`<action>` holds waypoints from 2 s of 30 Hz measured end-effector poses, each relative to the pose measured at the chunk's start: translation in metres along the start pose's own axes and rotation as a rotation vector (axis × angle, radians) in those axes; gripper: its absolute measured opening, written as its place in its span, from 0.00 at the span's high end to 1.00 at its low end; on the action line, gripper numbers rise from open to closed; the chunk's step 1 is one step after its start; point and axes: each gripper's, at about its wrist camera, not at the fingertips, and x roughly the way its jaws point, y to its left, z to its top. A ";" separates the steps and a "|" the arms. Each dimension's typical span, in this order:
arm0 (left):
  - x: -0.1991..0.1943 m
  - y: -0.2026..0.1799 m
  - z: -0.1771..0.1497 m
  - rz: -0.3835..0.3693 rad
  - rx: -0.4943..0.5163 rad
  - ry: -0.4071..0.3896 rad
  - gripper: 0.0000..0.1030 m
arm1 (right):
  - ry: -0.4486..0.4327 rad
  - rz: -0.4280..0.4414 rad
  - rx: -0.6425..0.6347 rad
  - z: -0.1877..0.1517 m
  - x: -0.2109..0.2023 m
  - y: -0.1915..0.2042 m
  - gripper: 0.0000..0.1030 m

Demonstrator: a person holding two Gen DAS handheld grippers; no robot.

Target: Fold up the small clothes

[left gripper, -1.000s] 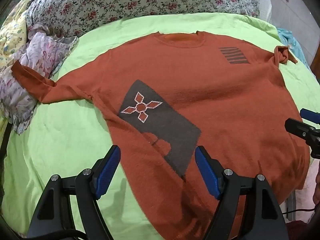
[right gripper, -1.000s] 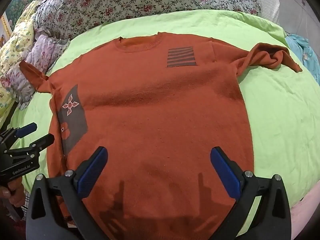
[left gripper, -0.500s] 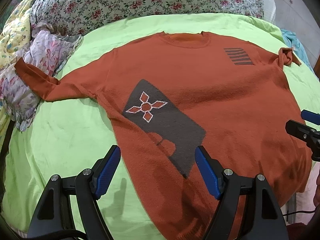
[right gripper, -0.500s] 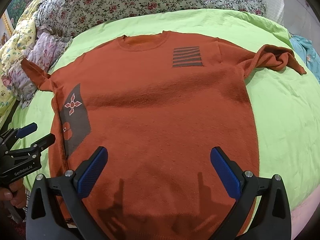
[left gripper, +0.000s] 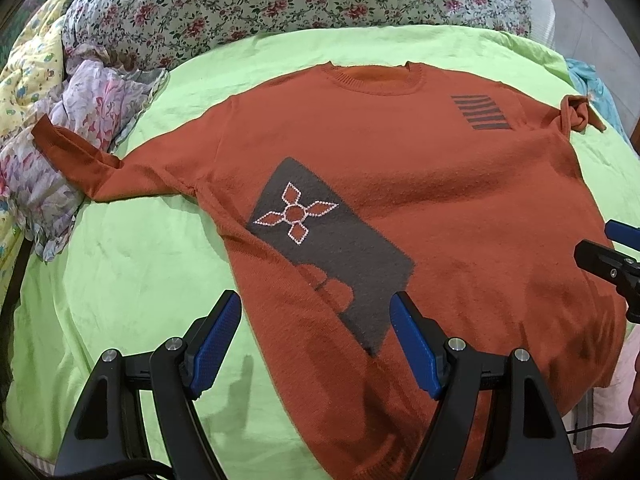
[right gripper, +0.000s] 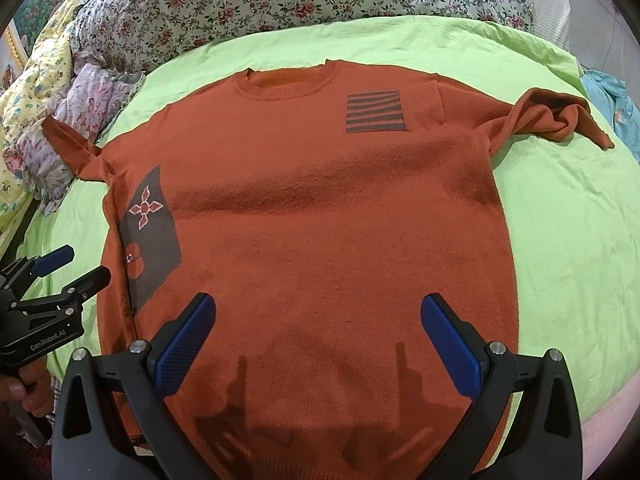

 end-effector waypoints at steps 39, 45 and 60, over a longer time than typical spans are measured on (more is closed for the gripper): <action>0.008 0.002 0.002 -0.020 -0.001 0.014 0.25 | 0.005 0.001 0.009 0.003 0.002 -0.005 0.01; 0.009 0.001 0.001 -0.019 -0.001 0.016 0.25 | 0.008 0.000 0.012 0.003 0.003 -0.005 0.01; 0.015 0.001 0.003 -0.040 0.001 0.027 0.25 | 0.011 -0.001 0.021 0.005 0.006 -0.007 0.01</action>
